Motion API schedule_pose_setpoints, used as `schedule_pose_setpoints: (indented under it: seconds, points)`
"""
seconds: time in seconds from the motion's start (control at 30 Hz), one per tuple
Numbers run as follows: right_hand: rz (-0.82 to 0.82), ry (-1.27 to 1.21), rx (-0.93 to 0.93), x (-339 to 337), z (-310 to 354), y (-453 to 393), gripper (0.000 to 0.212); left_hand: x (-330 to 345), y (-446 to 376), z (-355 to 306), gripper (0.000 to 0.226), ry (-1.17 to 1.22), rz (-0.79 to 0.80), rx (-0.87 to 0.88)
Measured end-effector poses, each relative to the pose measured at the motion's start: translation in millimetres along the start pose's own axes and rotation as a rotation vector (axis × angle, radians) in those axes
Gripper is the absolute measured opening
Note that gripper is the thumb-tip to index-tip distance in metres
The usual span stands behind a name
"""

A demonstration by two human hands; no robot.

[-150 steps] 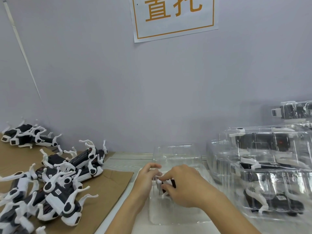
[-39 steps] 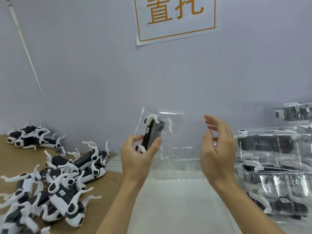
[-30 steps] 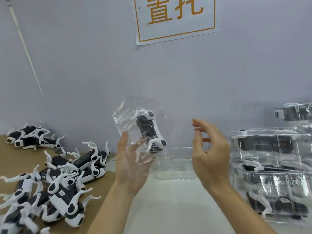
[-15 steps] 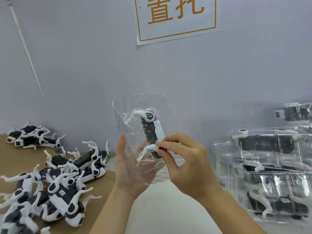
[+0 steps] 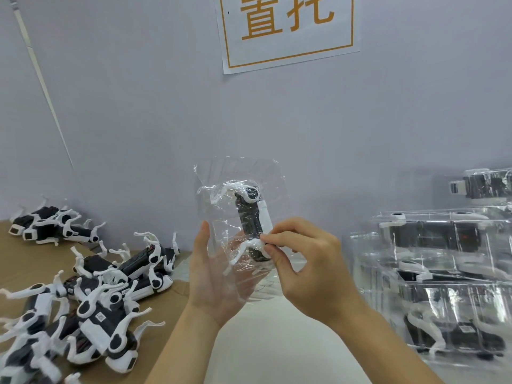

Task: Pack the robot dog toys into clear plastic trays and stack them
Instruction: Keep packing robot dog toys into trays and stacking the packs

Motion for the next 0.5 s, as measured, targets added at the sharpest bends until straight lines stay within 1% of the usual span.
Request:
schedule_pose_setpoints:
  seconds: [0.13, 0.27, 0.33, 0.37, 0.47, 0.5]
  points:
    - [0.039, -0.004, 0.010, 0.0, -1.0, -1.5, 0.009, 0.3, 0.2, -0.1, 0.093, -0.020, -0.002, -0.006]
    - [0.041, -0.017, 0.016, -4.5, 0.3, -4.3, 0.007, 2.3, -0.8, 0.0, 0.094, -0.051, 0.054, -0.003]
    - [0.000, -0.010, 0.030, -10.1, 1.9, -7.3, 0.014, 2.1, -1.4, 2.4, 0.095, -0.077, 0.071, -0.014]
    - [-0.035, -0.005, 0.037, -14.1, 3.2, -9.0, 0.014, 1.9, -1.6, 3.6, 0.096, -0.094, 0.071, -0.019]
    - [-0.160, -0.045, 0.085, -27.1, 2.1, -12.0, 0.004, 7.1, 0.9, 7.2, 0.093, -0.126, 0.102, -0.034]
    - [-0.185, -0.063, 0.110, -30.1, -0.1, -13.1, 0.007, 8.1, 2.0, 8.2, 0.092, -0.139, 0.106, -0.037]
Point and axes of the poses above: each hand's wrist, its own y-axis away from the middle knuckle, its own x-axis out of the palm, z = x × y, the point moved 10 cm from there along -y, towards the middle knuckle, and after that the axes turned 11 degrees about x, right-handed, at the moved point
